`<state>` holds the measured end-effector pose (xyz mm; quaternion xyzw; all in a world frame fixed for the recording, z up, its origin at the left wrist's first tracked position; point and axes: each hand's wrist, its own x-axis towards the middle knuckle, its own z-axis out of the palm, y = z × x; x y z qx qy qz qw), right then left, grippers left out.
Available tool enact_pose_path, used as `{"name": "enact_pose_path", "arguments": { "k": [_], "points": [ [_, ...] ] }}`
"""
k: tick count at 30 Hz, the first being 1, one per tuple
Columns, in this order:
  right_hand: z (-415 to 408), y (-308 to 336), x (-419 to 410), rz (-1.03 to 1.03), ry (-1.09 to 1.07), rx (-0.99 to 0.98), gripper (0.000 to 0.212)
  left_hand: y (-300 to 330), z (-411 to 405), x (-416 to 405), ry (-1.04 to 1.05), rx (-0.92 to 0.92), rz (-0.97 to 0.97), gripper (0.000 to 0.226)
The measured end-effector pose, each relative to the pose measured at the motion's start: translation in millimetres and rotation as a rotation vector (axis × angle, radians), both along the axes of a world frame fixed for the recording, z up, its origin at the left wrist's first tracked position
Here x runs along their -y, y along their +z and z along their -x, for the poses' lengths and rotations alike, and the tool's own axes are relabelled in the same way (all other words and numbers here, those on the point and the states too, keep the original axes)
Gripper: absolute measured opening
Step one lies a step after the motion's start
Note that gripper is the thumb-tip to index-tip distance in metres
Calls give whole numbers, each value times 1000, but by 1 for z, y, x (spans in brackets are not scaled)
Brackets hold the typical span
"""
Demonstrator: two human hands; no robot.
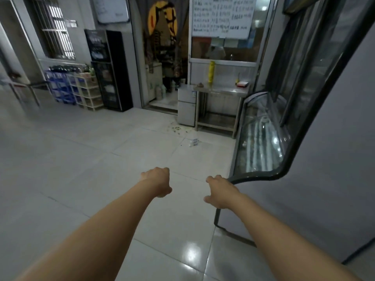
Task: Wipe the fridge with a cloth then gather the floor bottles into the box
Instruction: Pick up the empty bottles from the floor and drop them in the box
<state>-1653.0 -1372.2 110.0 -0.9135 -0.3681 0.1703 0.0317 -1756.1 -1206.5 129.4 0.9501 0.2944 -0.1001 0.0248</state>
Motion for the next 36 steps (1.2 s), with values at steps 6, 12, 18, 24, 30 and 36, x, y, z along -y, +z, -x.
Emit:
{"name": "enact_pose_path", "arguments": {
  "k": [6,12,18,24,30,36],
  "points": [
    [-39,11,-97,-17,23,22,58,1,-27,-94,31,29,30,50],
    [-129,8,-191,-13,32,45,60,0,-99,-195,50,37,-15,50],
    [-233,26,-285,2,63,34,66,22,-187,-288,85,94,-23,50],
    [-320,25,-376,1,69,46,64,12,-266,-380,86,100,11,50],
    [-415,17,-475,3,-7,92,64,3,-361,-500,61,98,3,51],
    [-510,23,-567,-18,-91,90,60,13,-480,-609,-6,94,18,52]
  ]
}}
